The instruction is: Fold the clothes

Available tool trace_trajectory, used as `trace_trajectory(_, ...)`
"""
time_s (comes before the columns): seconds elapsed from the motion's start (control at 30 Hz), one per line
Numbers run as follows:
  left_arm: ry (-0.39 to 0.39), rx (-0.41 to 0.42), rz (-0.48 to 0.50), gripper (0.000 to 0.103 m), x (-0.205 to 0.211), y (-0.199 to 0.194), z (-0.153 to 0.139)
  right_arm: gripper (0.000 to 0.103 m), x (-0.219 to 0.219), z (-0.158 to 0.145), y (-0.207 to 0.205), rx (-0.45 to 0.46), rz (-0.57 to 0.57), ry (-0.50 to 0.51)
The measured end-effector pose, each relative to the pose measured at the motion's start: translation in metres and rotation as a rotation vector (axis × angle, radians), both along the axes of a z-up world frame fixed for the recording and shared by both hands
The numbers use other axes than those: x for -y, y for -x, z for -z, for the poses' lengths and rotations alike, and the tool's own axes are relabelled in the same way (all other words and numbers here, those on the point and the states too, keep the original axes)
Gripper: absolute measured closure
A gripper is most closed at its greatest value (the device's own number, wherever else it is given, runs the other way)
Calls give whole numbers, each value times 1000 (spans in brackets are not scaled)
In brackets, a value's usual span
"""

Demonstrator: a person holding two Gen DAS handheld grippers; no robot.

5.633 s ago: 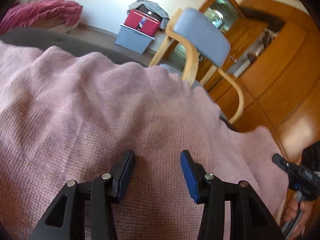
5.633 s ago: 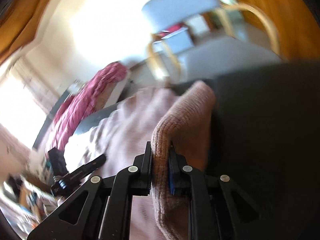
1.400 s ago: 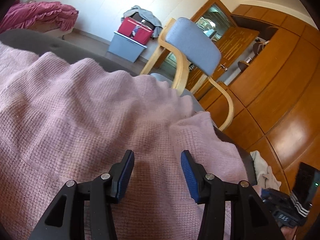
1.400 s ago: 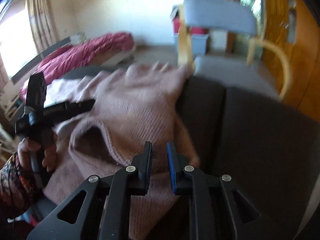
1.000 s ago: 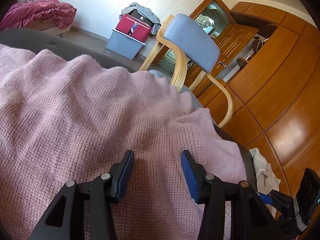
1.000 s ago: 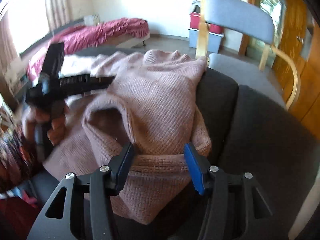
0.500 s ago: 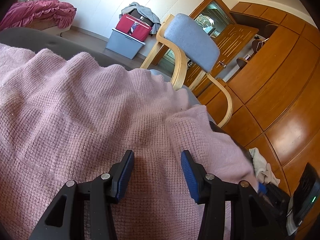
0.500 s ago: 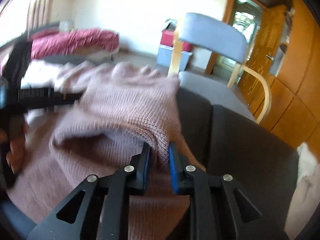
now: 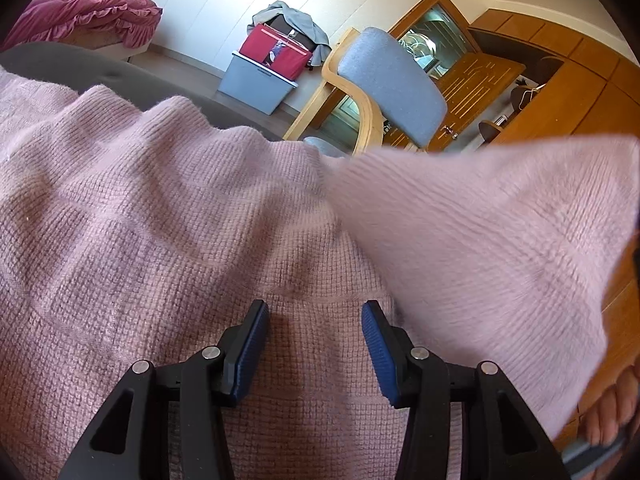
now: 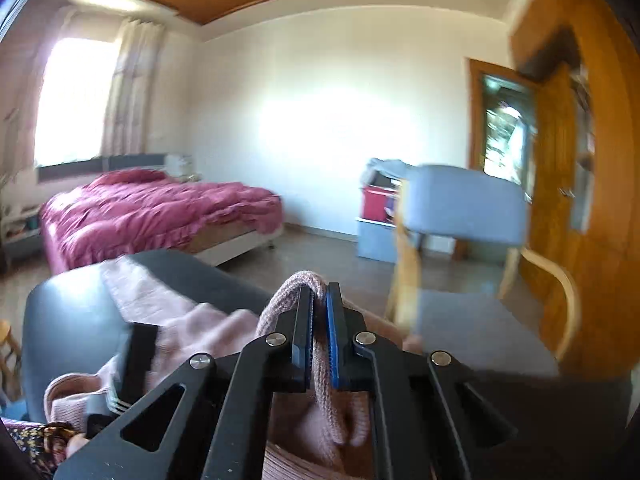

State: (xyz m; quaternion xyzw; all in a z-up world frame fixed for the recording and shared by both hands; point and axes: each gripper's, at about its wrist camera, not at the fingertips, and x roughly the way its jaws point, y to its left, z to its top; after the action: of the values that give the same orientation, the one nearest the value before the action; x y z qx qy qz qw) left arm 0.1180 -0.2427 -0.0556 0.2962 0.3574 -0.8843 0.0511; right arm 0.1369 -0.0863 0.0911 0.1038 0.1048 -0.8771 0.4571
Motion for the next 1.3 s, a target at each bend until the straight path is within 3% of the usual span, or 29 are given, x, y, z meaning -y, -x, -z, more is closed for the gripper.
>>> trace_trajectory(0.07, -15, 1, -10, 54, 3, -1, 2, 97, 18, 12, -8, 33, -89, -55)
trace_trajectory(0.17, -29, 5, -25, 57, 7, -3, 4, 96, 39, 49, -18, 104, -211, -220)
trace_trajectory(0.27, 35, 41, -9, 57, -2, 1, 1, 91, 29, 72, -25, 53, -173, -288)
trace_trajectory(0.3, 23, 35, -12, 57, 0, -1, 1, 87, 22, 72, -23, 60, -161, -292)
trace_trajectory(0.4, -30, 13, -35, 57, 9, -7, 4, 52, -2, 72, -16, 134, -151, -292)
trace_trajectory(0.43, -37, 7, -47, 57, 11, -9, 4, 50, -11, 73, -13, 174, -156, -287)
trace_trajectory(0.63, -39, 0, -65, 57, 16, -10, 4, 50, -69, 66, 7, 352, -143, -196)
trace_trajectory(0.83, -35, -12, -70, 57, 14, -10, 4, 50, -83, 72, 43, 379, 108, -218)
trace_trajectory(1.0, -37, -18, -74, 56, 11, -11, 4, 52, -88, 98, 95, 754, 13, -90)
trace_trajectory(1.03, -38, -19, -74, 56, 11, -11, 4, 74, -84, 104, 101, 784, 8, -98)
trace_trajectory(1.13, -44, -19, -80, 56, 12, -12, 5, 78, -75, 102, 106, 775, 14, -69)
trace_trajectory(1.3, -48, -19, -81, 56, 13, -11, 5, 84, -66, 59, 99, 618, 54, 1)
